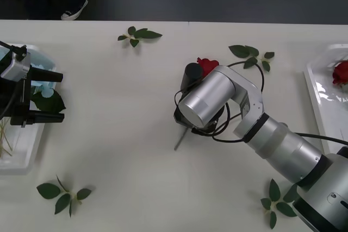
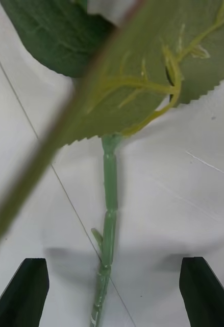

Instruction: Put the red flowers into the right box and the blue flowers into the left box

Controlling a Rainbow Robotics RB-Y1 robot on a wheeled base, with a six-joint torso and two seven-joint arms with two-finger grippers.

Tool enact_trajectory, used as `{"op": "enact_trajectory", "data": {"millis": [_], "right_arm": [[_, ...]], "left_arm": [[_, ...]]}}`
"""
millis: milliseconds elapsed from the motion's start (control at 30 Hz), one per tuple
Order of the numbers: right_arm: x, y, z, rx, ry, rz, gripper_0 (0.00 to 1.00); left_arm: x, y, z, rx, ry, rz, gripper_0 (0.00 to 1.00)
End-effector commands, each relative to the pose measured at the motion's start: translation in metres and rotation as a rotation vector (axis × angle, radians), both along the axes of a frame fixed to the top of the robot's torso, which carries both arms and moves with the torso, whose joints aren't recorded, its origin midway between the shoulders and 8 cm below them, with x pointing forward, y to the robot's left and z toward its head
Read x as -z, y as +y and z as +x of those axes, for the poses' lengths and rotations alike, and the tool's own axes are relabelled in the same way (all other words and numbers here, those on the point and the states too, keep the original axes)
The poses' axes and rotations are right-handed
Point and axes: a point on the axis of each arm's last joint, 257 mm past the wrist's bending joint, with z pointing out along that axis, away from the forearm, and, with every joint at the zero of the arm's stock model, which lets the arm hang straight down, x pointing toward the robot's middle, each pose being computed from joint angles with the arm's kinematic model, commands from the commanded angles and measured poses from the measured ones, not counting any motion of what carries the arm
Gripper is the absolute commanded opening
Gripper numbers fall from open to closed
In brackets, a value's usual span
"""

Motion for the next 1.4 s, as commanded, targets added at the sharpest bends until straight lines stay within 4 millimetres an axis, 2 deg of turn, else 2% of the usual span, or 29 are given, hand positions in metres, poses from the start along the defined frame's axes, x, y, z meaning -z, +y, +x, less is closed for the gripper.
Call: {"op": "enact_trajectory", "data": {"millis": [33, 233, 433, 767, 833, 867, 933, 967, 1033, 1400], "right_arm": [[-0.007, -0.006, 0.007, 0.057, -0.018, 0.03, 0.75], [-0.005, -0.008, 0.011, 0.074, -0.036, 0.051, 0.75], [-0.009, -0.015, 0.025, 0.14, -0.083, 0.074, 0.75], [-0.002, -0.034, 0.036, 0.166, -0.109, 0.031, 0.75], [0.003, -0.039, 0.035, 0.172, -0.1, 0.019, 0.51], [0.004, -0.041, 0.034, 0.173, -0.097, 0.014, 0.44], [0.007, -0.043, 0.033, 0.172, -0.088, 0.008, 0.19], [0.008, -0.044, 0.033, 0.171, -0.086, 0.007, 0.15], [0.011, -0.047, 0.03, 0.172, -0.072, -0.003, 0.0], [0.016, -0.057, 0.023, 0.144, -0.046, -0.048, 0.0]], "left_arm": [[-0.022, 0.007, 0.008, -0.025, -0.047, 0.019, 1.0], [-0.022, 0.007, 0.008, -0.025, -0.047, 0.019, 1.0], [-0.022, 0.007, 0.008, -0.025, -0.047, 0.019, 1.0], [-0.022, 0.007, 0.008, -0.025, -0.047, 0.019, 1.0], [-0.022, 0.007, 0.008, -0.025, -0.047, 0.019, 1.0], [-0.022, 0.007, 0.008, -0.025, -0.047, 0.019, 1.0], [-0.022, 0.007, 0.008, -0.025, -0.047, 0.019, 1.0], [-0.022, 0.007, 0.008, -0.025, -0.047, 0.019, 1.0], [-0.022, 0.007, 0.008, -0.025, -0.047, 0.019, 1.0], [-0.022, 0.007, 0.008, -0.025, -0.047, 0.019, 1.0]]}}
